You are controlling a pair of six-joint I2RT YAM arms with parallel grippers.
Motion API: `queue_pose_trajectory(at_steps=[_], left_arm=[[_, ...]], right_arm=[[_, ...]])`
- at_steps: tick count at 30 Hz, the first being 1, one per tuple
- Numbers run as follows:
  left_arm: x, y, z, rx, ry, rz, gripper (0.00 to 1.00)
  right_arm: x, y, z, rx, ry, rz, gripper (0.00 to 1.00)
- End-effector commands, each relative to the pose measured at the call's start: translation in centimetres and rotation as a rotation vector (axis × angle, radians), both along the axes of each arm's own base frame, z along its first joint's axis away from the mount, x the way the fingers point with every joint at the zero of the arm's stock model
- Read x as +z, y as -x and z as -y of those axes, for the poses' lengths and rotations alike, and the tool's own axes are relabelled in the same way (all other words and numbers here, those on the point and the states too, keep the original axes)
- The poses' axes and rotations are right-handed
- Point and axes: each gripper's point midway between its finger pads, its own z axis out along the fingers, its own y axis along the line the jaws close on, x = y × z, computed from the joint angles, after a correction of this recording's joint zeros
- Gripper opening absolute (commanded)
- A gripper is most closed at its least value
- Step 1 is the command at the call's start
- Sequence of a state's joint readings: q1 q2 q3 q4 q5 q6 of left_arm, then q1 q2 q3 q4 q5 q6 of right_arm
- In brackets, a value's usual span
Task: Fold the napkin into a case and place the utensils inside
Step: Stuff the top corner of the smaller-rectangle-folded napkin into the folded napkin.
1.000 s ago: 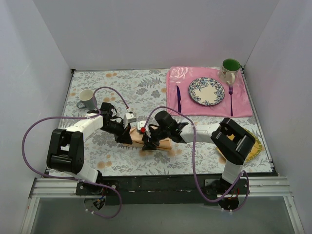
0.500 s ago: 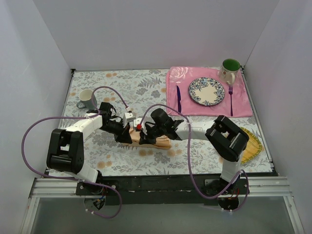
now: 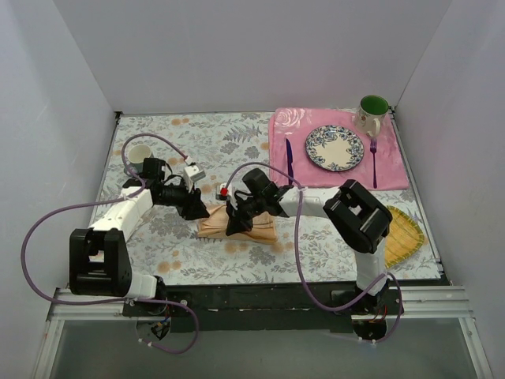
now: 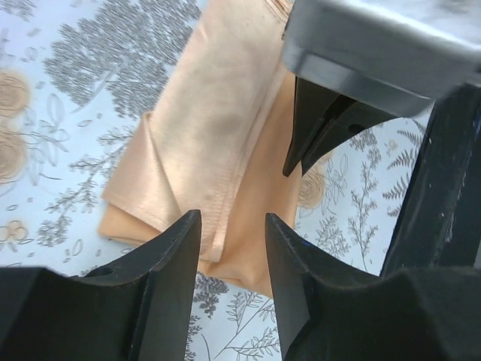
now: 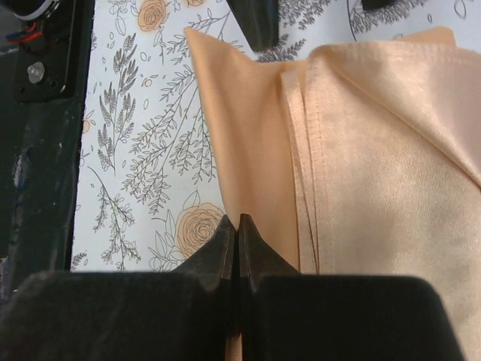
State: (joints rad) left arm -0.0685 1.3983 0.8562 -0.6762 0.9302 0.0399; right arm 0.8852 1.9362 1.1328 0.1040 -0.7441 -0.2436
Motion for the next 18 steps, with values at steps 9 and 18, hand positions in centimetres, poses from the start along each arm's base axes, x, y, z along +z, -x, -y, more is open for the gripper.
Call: queue_pose_trajectory(at_steps=[9, 18], left_arm=[[0.1, -3.1, -0.5, 0.079, -0.046, 0.129, 0.4], [-3.5, -1.6, 0.1, 0.022, -0.164, 0.125, 0.33]], right_arm=[[0.9, -1.1, 0.8, -0.071, 0.009, -0.286, 0.01], [0.9, -1.4, 1.0, -0.116, 0.03, -0.405, 0.01]])
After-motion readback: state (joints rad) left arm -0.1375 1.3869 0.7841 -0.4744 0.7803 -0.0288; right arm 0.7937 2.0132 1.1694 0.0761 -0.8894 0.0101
